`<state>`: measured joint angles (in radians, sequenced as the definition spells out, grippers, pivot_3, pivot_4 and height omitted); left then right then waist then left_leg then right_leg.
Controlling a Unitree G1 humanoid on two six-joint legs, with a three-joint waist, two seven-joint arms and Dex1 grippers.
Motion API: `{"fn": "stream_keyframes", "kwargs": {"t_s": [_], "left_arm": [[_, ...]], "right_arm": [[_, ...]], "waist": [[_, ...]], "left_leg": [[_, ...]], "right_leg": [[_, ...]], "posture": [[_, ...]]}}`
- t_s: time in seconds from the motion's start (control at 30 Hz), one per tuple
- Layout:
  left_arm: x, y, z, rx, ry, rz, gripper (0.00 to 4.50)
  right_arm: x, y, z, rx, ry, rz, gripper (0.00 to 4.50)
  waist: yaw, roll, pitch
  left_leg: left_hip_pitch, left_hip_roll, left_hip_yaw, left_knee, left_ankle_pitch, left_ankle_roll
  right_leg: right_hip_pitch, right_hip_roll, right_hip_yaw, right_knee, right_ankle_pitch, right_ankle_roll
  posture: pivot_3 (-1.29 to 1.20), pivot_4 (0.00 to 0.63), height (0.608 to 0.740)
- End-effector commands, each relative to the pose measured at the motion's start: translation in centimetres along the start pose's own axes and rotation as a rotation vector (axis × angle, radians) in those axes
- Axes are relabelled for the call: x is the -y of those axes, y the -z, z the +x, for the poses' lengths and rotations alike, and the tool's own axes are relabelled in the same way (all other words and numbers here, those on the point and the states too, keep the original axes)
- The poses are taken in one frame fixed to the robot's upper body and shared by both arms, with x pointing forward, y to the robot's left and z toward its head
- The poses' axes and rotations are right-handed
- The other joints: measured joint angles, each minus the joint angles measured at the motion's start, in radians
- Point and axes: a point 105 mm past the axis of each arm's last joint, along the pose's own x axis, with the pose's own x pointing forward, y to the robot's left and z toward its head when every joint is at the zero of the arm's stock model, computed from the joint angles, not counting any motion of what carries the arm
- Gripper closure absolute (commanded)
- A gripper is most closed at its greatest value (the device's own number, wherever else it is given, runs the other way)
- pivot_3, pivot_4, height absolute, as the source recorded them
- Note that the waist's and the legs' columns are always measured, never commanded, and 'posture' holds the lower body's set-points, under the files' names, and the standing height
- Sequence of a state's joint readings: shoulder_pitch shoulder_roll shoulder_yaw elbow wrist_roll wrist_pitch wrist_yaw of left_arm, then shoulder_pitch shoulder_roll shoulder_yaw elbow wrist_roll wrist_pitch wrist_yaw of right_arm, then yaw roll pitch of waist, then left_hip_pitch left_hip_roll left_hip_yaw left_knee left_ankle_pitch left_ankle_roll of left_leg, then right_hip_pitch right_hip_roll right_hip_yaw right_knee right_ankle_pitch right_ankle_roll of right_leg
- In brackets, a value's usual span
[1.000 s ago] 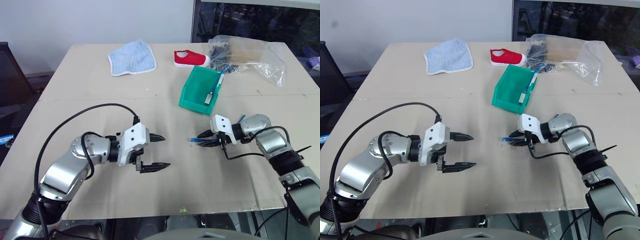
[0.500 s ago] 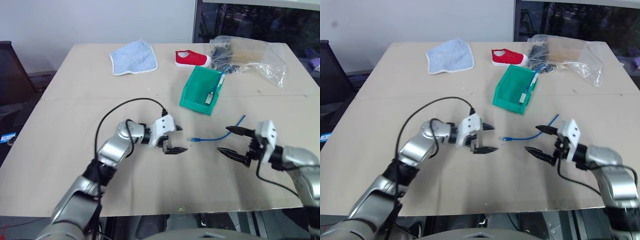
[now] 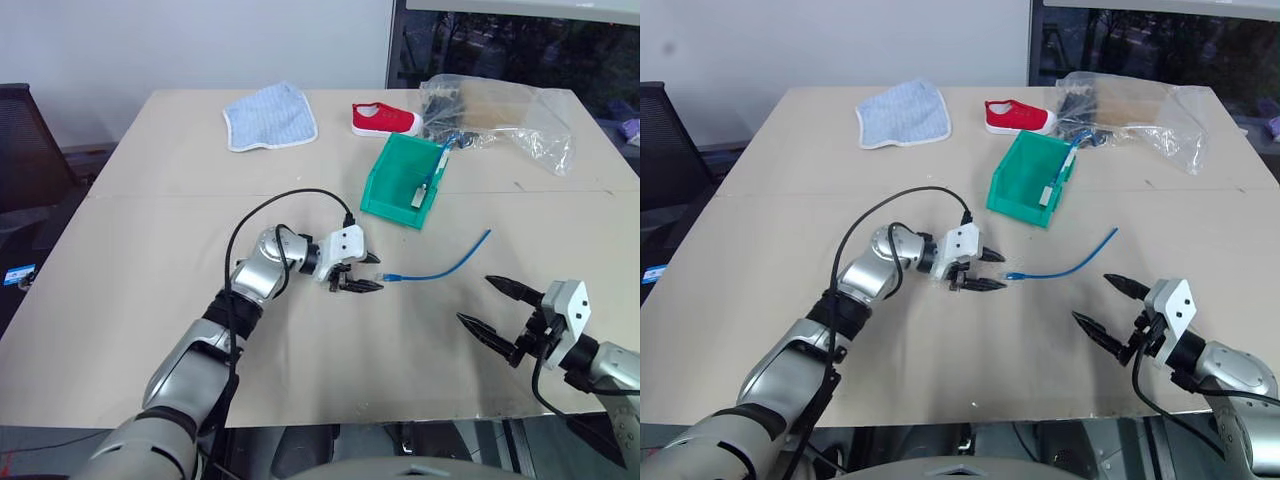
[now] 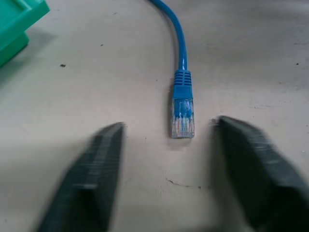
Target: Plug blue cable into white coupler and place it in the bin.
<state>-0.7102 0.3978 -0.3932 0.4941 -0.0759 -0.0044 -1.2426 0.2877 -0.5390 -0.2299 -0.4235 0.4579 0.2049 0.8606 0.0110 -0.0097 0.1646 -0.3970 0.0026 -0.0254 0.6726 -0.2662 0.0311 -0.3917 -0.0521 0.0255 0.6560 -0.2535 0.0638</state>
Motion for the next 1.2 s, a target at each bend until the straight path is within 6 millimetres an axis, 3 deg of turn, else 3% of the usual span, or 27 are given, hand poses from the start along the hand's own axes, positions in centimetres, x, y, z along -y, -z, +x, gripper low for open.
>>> {"fn": "stream_keyframes", "kwargs": {"t_s": [0.03, 0.1, 0.23, 0.4, 0.57, 0.7, 0.8, 0.9, 1.13, 1.17, 1.2], "left_arm": [[0.9, 0.4, 0.2, -0.006, 0.045, 0.012, 3.75], [1.2, 0.3, 0.3, 0.015, 0.053, 0.005, 4.45], [1.6, -0.7, 0.4, 0.097, 0.056, -0.074, 4.45], [1.8, -4.5, -0.1, 0.338, 0.123, -0.449, 4.45], [4.1, -7.0, -1.8, 0.444, 0.332, -0.688, 4.45], [4.7, -7.7, -2.4, 0.466, 0.374, -0.739, 4.45], [4.6, -8.0, -2.6, 0.483, 0.376, -0.753, 4.45], [4.6, -7.9, -2.5, 0.479, 0.369, -0.755, 4.50], [4.9, -7.8, -2.4, 0.470, 0.373, -0.748, 4.50], [4.9, -7.7, -2.4, 0.467, 0.370, -0.744, 4.50], [5.0, -7.6, -2.4, 0.464, 0.366, -0.739, 4.50]], "right_arm": [[-0.4, -0.4, 0.1, 0.014, 0.008, -0.024, 0.00], [-0.9, -0.1, 0.0, 0.007, 0.008, 0.023, 0.00], [-2.3, 0.0, 0.4, 0.012, -0.016, 0.162, 0.00], [-3.7, -0.4, 1.3, 0.059, -0.063, 0.366, 0.00], [-5.0, -3.0, 3.7, 0.184, -0.181, 0.572, 0.00], [-5.2, -5.7, 5.0, 0.291, -0.270, 0.669, 0.00], [-5.8, -6.5, 5.5, 0.290, -0.325, 0.690, 0.00], [-6.2, -6.7, 5.8, 0.280, -0.351, 0.700, 0.80], [-5.9, -7.4, 5.7, 0.306, -0.355, 0.722, 4.06], [-5.8, -7.5, 5.6, 0.307, -0.355, 0.722, 4.43], [-5.8, -7.5, 5.6, 0.309, -0.355, 0.725, 4.47]], "waist": [[0.000, 0.000, 0.000], [0.000, 0.000, 0.000], [0.000, 0.000, 0.000], [0.000, 0.000, 0.000], [-0.022, 0.000, 0.000], [-0.025, 0.000, 0.000], [-0.022, 0.000, 0.000], [-0.022, 0.000, 0.000], [-0.023, 0.000, 0.000], [-0.023, 0.000, 0.000], [-0.023, 0.000, 0.000]], "left_leg": [[0.000, 0.000, 0.000, 0.000, 0.000, 0.000], [0.000, 0.000, -0.001, -0.001, 0.000, 0.000], [0.000, 0.001, -0.001, -0.002, 0.000, 0.000], [-0.001, 0.003, -0.002, 0.000, 0.000, 0.000], [0.000, 0.003, -0.003, 0.000, 0.000, 0.000], [0.000, 0.003, -0.004, 0.000, 0.000, 0.000], [0.000, 0.003, -0.004, -0.001, 0.000, 0.000], [-0.001, 0.003, -0.004, -0.001, 0.000, 0.000], [-0.001, 0.003, -0.004, -0.001, 0.000, 0.000], [-0.001, 0.003, -0.004, -0.001, 0.000, 0.000], [0.000, 0.003, -0.004, -0.001, 0.000, 0.000]], "right_leg": [[0.000, 0.000, 0.000, 0.000, 0.000, 0.000], [0.000, 0.000, -0.001, 0.000, -0.001, 0.001], [0.000, 0.000, -0.001, 0.000, -0.001, 0.001], [0.000, 0.000, -0.001, 0.002, -0.001, 0.001], [0.000, 0.000, -0.001, 0.003, -0.001, 0.001], [0.000, 0.000, -0.002, 0.004, -0.001, 0.001], [0.000, 0.000, -0.002, 0.003, -0.001, 0.001], [0.000, 0.000, -0.003, 0.002, -0.001, 0.001], [0.000, 0.000, -0.002, 0.002, -0.001, 0.001], [0.000, 0.000, -0.002, 0.002, -0.001, 0.001], [0.000, 0.000, -0.002, 0.002, -0.001, 0.001]], "posture": [[0.00, 0.150, 0.740], [0.00, 0.150, 0.740], [0.00, 0.150, 0.740], [0.00, 0.150, 0.740], [0.00, 0.150, 0.740], [0.00, 0.150, 0.740], [0.00, 0.150, 0.740], [0.00, 0.150, 0.740], [0.00, 0.150, 0.740], [0.00, 0.150, 0.740], [0.00, 0.150, 0.740]]}}
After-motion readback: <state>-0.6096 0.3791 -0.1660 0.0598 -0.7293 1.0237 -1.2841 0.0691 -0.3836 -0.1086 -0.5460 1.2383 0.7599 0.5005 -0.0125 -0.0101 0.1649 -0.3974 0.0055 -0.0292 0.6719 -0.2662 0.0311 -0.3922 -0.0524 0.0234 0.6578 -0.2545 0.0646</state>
